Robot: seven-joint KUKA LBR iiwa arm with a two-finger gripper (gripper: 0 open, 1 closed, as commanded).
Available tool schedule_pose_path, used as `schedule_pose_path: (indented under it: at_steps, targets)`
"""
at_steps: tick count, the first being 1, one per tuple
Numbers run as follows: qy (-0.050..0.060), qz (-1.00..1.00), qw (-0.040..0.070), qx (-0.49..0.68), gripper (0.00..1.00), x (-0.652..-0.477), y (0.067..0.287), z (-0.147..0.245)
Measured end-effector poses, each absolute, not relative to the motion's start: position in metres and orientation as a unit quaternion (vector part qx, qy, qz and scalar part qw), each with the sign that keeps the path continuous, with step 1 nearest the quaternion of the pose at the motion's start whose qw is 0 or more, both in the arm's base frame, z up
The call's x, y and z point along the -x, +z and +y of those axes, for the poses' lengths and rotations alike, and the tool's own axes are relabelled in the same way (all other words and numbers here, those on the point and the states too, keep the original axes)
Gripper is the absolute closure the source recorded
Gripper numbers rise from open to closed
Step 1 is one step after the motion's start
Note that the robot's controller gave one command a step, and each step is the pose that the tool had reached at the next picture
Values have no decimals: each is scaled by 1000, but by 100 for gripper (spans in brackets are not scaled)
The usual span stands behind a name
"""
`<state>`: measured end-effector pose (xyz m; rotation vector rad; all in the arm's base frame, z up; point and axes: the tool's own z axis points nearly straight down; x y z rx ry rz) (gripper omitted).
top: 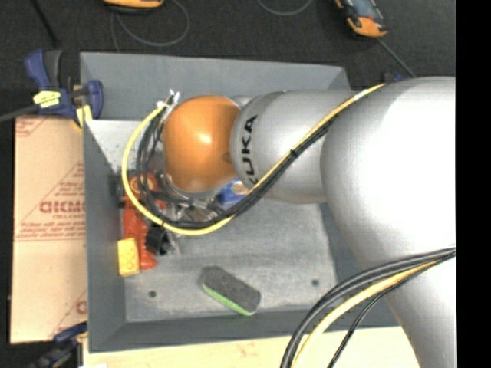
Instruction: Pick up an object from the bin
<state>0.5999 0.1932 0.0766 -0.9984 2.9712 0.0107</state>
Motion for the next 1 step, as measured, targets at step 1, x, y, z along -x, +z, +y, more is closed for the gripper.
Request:
schedule_pose_path:
  at_steps: [1]
  targets:
    - [3, 948, 3, 318, 100, -599, 79, 193]
